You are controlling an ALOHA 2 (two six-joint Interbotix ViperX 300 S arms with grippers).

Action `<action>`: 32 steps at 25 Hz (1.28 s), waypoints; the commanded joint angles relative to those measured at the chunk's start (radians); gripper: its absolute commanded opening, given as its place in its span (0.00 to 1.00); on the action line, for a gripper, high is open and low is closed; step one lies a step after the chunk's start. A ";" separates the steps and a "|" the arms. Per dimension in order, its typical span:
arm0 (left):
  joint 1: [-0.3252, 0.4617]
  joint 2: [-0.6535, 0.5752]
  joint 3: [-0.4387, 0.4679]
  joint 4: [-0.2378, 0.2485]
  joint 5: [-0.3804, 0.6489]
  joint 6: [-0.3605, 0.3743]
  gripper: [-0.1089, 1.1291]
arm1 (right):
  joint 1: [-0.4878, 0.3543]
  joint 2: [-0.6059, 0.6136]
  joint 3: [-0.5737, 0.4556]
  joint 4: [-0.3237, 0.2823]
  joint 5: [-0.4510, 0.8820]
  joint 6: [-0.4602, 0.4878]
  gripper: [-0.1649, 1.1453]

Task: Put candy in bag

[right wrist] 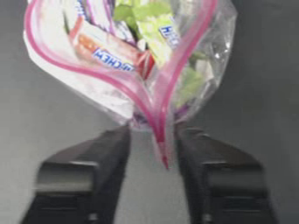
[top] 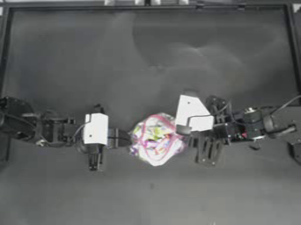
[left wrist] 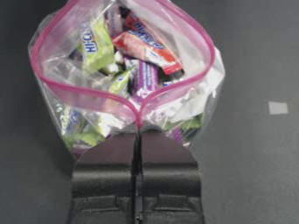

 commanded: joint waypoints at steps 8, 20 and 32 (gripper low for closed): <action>0.000 -0.021 -0.017 -0.002 -0.006 0.000 0.16 | -0.032 -0.077 0.035 0.005 0.020 0.008 0.90; -0.002 -0.023 -0.017 -0.002 -0.003 0.000 0.16 | -0.046 -0.176 0.123 0.028 0.155 -0.003 0.90; 0.000 -0.018 -0.028 -0.002 0.000 0.000 0.16 | -0.058 -0.244 0.241 0.092 0.160 -0.009 0.90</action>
